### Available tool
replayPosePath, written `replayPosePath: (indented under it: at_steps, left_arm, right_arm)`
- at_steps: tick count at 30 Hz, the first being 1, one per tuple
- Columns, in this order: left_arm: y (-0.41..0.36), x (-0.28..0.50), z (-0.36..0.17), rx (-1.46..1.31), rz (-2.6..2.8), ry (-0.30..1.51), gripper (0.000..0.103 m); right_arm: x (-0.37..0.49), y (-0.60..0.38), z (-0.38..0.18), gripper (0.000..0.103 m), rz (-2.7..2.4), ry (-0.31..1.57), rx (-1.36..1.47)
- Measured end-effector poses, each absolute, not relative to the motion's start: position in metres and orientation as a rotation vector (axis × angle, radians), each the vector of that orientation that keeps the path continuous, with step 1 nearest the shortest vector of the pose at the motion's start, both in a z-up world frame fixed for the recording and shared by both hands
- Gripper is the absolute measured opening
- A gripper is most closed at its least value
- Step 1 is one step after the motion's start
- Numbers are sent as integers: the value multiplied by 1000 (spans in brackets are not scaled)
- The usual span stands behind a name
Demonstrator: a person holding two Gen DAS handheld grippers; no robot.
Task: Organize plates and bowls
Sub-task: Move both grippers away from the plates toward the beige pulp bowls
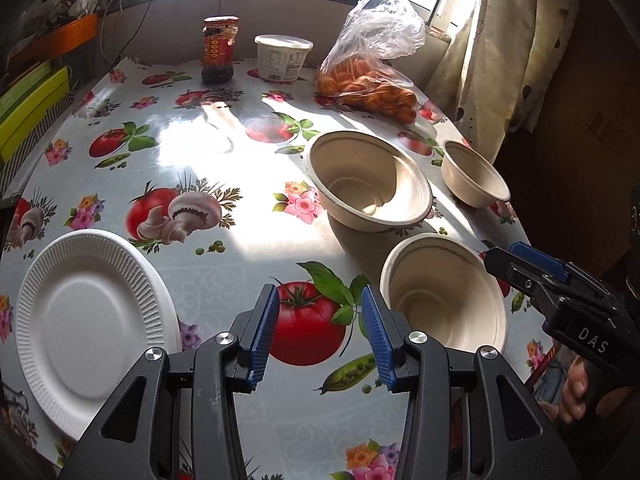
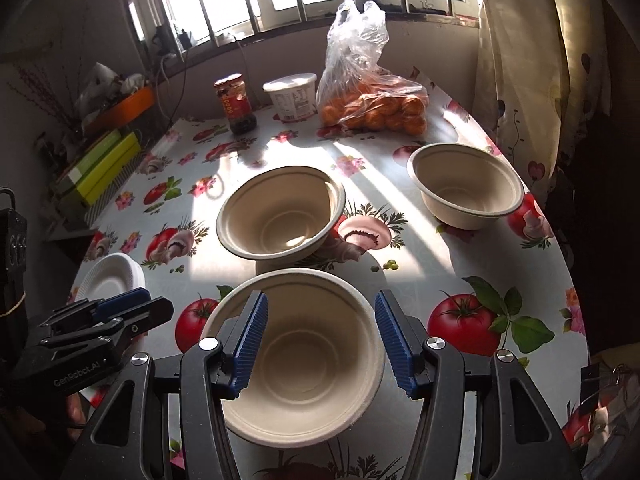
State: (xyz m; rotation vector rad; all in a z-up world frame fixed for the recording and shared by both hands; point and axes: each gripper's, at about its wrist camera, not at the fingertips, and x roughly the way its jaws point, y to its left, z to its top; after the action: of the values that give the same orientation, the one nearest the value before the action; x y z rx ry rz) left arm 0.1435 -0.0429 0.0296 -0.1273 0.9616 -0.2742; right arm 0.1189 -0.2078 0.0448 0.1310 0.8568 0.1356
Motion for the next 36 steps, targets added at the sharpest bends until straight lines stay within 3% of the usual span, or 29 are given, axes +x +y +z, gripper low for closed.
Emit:
replayPosePath:
  at_steps: [20,28,36]
  left_arm:
    - [-96,152,17,-94,-431,1027,44]
    - [-115,153,16,-74,-461,1034,44]
    - [-129,155,15,-58,-484,1042,44]
  right_arm:
    - [109,-251,17,56,94,903,232]
    - [107,-261,16,48,91,901,238]
    - [105,-272,15,47,82,903,247]
